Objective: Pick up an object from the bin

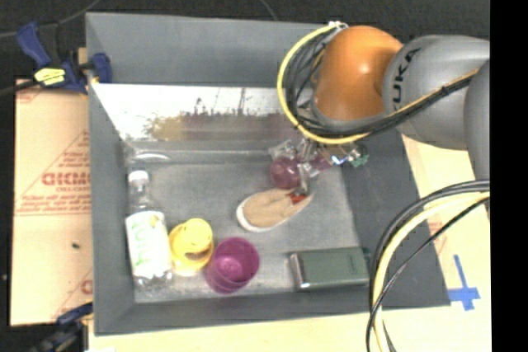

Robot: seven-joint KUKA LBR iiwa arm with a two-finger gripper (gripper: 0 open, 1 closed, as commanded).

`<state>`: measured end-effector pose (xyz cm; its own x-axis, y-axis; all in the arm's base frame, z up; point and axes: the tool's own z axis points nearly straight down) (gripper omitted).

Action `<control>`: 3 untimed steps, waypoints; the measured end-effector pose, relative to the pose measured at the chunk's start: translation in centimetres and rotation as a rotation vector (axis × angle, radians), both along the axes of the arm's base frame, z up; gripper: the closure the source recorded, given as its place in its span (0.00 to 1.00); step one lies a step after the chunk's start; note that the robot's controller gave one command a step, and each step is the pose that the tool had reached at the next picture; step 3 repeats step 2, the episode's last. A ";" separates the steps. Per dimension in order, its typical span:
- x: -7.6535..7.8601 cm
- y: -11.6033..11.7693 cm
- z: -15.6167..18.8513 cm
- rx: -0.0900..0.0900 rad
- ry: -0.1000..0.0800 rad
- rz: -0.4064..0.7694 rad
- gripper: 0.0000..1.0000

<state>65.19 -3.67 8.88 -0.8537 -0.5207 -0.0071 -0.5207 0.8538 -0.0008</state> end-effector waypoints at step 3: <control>-0.3 -1.7 2.9 0.002 -0.006 -0.001 1.00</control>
Offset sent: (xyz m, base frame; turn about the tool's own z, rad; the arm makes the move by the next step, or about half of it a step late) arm -0.0049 -0.0173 0.0260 0.0028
